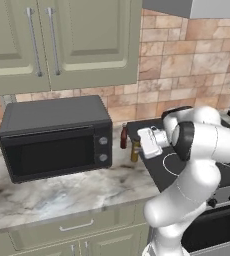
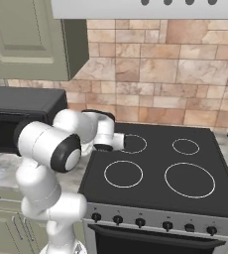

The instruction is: Collect the turmeric, ketchup, and shaker from the cabinet and place them next to the stove.

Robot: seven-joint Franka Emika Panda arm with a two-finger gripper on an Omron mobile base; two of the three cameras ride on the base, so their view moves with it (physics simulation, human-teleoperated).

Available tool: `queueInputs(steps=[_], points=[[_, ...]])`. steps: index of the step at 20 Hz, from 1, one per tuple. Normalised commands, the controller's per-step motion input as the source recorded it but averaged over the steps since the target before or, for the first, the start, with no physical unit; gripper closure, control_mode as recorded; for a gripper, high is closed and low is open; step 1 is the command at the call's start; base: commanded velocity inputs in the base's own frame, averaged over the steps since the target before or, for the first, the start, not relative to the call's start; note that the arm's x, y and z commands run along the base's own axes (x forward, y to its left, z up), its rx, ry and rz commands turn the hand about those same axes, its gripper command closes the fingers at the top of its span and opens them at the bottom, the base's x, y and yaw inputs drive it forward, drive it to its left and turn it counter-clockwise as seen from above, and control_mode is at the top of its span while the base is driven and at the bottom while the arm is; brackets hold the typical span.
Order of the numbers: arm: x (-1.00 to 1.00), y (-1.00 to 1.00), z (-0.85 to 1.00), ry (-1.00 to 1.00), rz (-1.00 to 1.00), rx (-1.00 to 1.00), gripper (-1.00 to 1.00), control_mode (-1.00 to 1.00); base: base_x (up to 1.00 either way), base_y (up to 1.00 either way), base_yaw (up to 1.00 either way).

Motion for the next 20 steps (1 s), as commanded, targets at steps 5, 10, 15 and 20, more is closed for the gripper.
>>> queueInputs(steps=[5, 10, 15, 20], points=[[0.09, 0.02, -0.29, 0.03, 0.00, 0.00, 1.00, -1.00, 0.00, 0.00, 0.00], [0.11, 0.04, -0.28, 0.05, 0.00, 0.00, 1.00, -1.00, 0.00, 0.00, 0.00], [0.10, 0.02, -0.28, 0.05, 0.00, 0.00, 1.00, -1.00, 0.00, 0.00, 0.00], [0.02, 0.00, -0.29, 0.03, 0.00, 0.00, -1.00, -1.00, 0.00, 0.00, 0.00]])
